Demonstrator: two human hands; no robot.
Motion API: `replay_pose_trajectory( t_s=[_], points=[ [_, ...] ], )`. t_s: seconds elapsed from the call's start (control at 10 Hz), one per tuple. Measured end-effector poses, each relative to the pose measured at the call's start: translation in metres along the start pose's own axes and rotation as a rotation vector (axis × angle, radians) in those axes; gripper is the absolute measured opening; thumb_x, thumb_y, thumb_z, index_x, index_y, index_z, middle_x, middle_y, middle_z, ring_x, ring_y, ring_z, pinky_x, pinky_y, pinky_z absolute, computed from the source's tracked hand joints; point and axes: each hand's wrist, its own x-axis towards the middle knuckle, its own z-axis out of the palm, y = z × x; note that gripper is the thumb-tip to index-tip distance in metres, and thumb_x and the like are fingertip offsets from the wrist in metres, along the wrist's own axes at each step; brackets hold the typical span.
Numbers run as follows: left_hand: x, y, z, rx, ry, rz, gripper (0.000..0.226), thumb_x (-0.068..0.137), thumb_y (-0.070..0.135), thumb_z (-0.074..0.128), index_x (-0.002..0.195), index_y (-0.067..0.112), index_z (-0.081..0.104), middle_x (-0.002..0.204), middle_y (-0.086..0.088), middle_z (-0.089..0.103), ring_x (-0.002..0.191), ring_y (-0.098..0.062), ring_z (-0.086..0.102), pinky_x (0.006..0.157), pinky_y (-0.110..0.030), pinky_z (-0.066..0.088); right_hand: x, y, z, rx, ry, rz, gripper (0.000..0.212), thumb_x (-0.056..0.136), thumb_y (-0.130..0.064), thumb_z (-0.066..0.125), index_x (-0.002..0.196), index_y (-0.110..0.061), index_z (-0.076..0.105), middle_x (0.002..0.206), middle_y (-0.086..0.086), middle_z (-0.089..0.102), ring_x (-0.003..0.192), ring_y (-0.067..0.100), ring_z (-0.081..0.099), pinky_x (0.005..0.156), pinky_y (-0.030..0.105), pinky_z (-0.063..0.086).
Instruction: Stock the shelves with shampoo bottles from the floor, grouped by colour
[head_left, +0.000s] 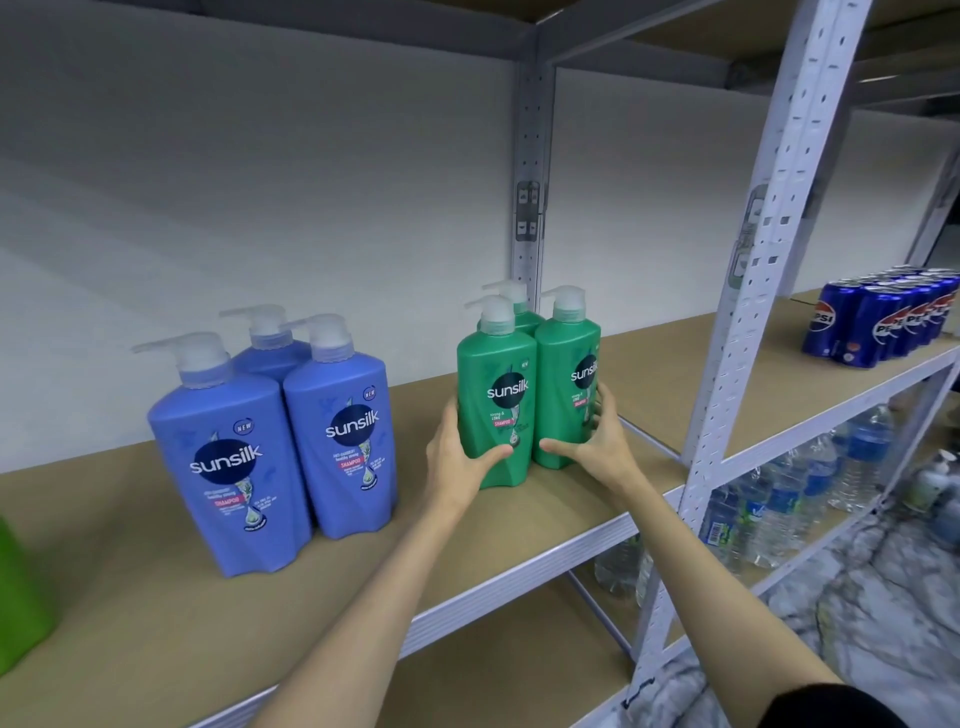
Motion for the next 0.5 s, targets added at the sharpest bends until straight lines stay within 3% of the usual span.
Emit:
replay_pose_trajectory(
  t_s=[0.1, 0.3, 0.4, 0.5],
  points=[
    [-0.002, 0.003, -0.001, -0.007, -0.010, -0.013, 0.082, 0.065, 0.014, 0.082, 0.135, 0.015, 0.038, 0.126, 0.001, 0.056, 0.110, -0.007, 0.050, 0.090, -0.011, 0.033, 0.001, 0.003, 0.002, 0.015, 0.011, 0.003, 0.105, 0.060, -0.003, 0.084, 0.142, -0.015, 0.019, 0.134, 0.003, 0.042, 0.120, 0.014, 0.043, 0.100, 0.030, 0.039],
    [-0.002, 0.009, -0.005, 0.025, -0.064, -0.042, 0.085, 0.066, 0.015, 0.082, 0.136, 0.013, 0.034, 0.129, -0.004, 0.053, 0.118, -0.017, 0.050, 0.094, -0.020, 0.037, -0.002, 0.006, 0.006, -0.039, 0.058, 0.025, 0.119, 0.057, -0.009, 0.087, 0.146, -0.017, 0.009, 0.146, 0.006, 0.032, 0.134, 0.022, 0.032, 0.111, 0.042, 0.032],
    [-0.006, 0.017, -0.017, 0.064, -0.102, -0.106, 0.094, 0.068, 0.018, 0.080, 0.142, 0.010, 0.022, 0.140, -0.007, 0.042, 0.129, -0.020, 0.041, 0.103, -0.025, 0.033, -0.012, -0.010, 0.017, -0.124, 0.181, 0.032, 0.130, 0.054, -0.022, 0.089, 0.148, -0.014, 0.000, 0.154, 0.009, 0.017, 0.141, 0.024, 0.018, 0.115, 0.045, 0.020],
    [-0.019, 0.015, -0.033, 0.088, -0.129, -0.169, 0.084, 0.077, 0.023, 0.073, 0.143, 0.014, 0.022, 0.141, -0.007, 0.041, 0.128, -0.021, 0.041, 0.106, -0.035, 0.036, -0.035, -0.027, 0.035, -0.158, 0.390, -0.116, 0.110, 0.060, -0.019, 0.086, 0.145, -0.009, 0.017, 0.148, 0.013, 0.028, 0.137, 0.027, 0.024, 0.114, 0.043, 0.022]
  ],
)
